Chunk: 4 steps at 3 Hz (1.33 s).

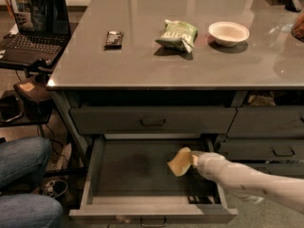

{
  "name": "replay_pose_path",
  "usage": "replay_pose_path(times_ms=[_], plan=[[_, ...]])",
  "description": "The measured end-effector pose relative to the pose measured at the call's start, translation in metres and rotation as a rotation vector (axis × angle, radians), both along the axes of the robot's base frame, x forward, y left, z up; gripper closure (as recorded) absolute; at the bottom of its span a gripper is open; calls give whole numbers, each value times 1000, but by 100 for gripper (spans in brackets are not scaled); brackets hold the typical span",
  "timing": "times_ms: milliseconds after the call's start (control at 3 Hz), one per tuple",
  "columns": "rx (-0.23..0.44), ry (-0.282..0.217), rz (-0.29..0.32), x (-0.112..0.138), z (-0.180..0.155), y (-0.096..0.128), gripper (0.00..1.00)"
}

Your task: Pick sponge from middle drawer and place on counter

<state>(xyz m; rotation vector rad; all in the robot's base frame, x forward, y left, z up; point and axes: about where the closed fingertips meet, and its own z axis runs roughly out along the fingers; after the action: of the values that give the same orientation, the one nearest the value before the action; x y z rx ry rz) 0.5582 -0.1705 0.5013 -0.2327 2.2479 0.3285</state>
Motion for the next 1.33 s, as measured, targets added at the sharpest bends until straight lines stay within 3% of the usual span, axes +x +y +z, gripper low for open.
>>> replay_pose_path(times_ms=[333, 667, 1000, 1333], plan=[[-7, -75, -34, 8, 65, -71, 100], [2, -91, -97, 6, 91, -124, 100], [-6, -109, -59, 4, 103, -113, 100], [-68, -217, 46, 2, 172, -111, 100]])
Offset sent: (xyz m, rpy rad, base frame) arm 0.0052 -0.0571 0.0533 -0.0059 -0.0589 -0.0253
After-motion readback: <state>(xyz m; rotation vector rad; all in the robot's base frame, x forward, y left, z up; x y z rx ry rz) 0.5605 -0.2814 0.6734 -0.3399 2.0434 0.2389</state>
